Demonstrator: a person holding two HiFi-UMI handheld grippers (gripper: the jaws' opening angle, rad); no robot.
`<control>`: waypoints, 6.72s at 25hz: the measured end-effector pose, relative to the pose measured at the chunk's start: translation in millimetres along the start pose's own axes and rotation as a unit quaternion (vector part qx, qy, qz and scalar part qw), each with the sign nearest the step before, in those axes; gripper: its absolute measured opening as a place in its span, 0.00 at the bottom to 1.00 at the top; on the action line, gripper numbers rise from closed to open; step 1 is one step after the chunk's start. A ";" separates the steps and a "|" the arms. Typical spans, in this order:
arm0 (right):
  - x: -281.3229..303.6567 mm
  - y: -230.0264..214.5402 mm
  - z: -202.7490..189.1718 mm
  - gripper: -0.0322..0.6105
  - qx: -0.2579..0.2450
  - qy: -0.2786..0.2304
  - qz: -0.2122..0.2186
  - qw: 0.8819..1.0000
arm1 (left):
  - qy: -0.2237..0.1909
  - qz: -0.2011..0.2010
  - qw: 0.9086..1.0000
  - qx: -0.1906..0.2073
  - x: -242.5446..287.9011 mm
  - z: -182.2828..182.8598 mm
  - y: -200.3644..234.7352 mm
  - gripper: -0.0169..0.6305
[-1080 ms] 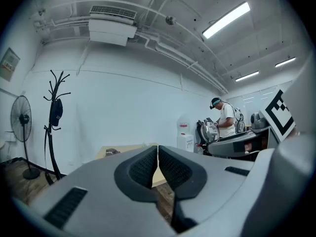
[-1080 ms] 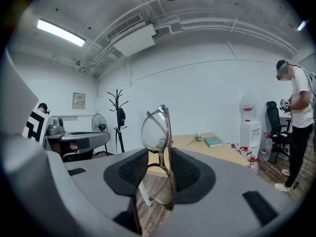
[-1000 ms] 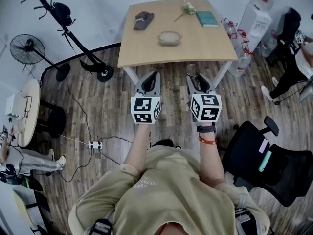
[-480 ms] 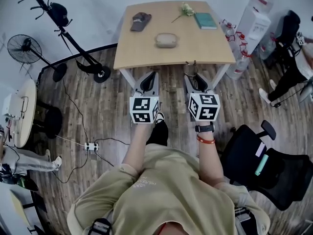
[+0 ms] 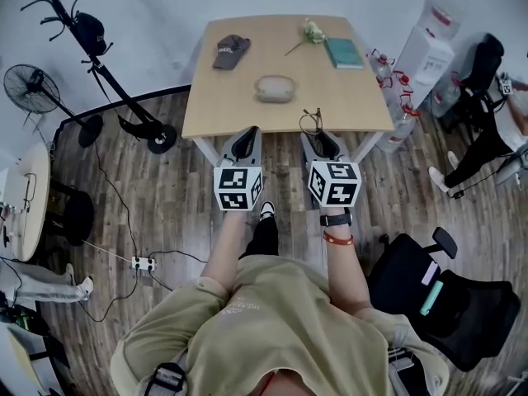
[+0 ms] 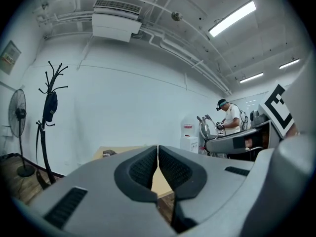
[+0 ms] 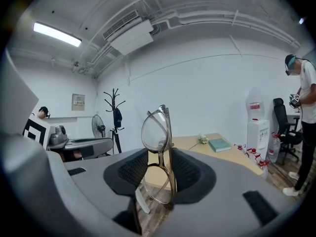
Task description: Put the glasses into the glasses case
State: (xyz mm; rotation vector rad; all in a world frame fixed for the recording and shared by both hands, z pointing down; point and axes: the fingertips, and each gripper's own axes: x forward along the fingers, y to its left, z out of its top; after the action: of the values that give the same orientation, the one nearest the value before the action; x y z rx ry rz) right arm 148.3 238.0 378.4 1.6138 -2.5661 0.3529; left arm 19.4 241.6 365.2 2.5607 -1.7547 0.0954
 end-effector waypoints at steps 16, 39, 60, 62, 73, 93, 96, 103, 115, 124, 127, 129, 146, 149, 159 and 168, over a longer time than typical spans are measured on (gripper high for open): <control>212.1 -23.7 59.8 0.31 0.008 0.029 0.013 0.999 | 0.009 0.008 1.000 -0.026 166.9 27.7 139.9 0.07; 428.2 -66.7 48.0 0.32 0.026 0.096 0.012 0.995 | 0.063 -0.021 0.997 -0.047 354.5 -17.1 251.8 0.07; 504.0 -106.5 -20.0 0.32 0.045 0.162 0.010 0.986 | 0.125 -0.062 0.987 -0.074 427.9 -105.6 262.2 0.07; 515.4 -110.1 -26.0 0.32 0.043 0.170 0.018 0.984 | 0.123 -0.060 0.987 -0.079 436.5 -110.6 268.5 0.07; 554.0 -133.2 -54.6 0.32 0.040 0.221 0.048 0.973 | 0.154 -0.054 0.982 -0.091 466.4 -143.6 274.2 0.07; 612.9 -137.7 -110.2 0.32 -0.099 0.314 0.153 0.932 | 0.193 -0.032 0.975 -0.104 497.6 -191.5 298.9 0.07; 619.3 -137.9 -116.5 0.32 -0.119 0.329 0.166 0.922 | 0.198 -0.028 0.974 -0.105 501.7 -197.1 300.8 0.07; 628.8 -139.4 -134.5 0.32 -0.151 0.362 0.214 0.895 | 0.204 -0.011 0.972 -0.114 510.5 -205.9 308.8 0.07; 636.2 -136.9 -164.7 0.32 -0.209 0.427 0.308 0.824 | 0.213 0.005 0.968 -0.129 507.8 -219.1 319.6 0.07; 630.5 -132.0 -187.2 0.32 -0.245 0.458 0.355 0.778 | 0.219 0.006 0.966 -0.139 506.3 -224.8 320.8 0.07; 629.7 -132.3 -193.3 0.32 -0.252 0.467 0.362 0.767 | 0.220 0.006 0.966 -0.138 506.6 -223.8 320.2 0.07; 630.1 -134.2 -196.6 0.32 -0.253 0.472 0.365 0.761 | 0.221 0.007 0.966 -0.137 507.0 -223.3 319.7 0.07; 630.4 -143.3 -219.7 0.32 -0.294 0.520 0.360 0.717 | 0.230 0.006 0.963 -0.139 502.6 -228.0 320.1 0.07; 629.4 -142.6 -222.7 0.33 -0.301 0.529 0.358 0.708 | 0.234 0.007 0.962 -0.140 499.5 -229.2 321.4 0.07; 625.7 -142.6 -228.1 0.34 -0.317 0.538 0.348 0.699 | 0.239 0.007 0.960 -0.144 490.7 -231.5 320.5 0.07; 623.1 -136.1 -226.9 0.39 -0.333 0.517 0.340 0.712 | 0.237 0.002 0.962 -0.138 481.3 -228.3 319.2 0.07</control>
State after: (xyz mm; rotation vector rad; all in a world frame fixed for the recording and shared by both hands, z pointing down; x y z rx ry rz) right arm -12.9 -310.2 741.3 0.0368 -1.8358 0.2092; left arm -112.0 -306.8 625.5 2.1120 -1.4721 0.3963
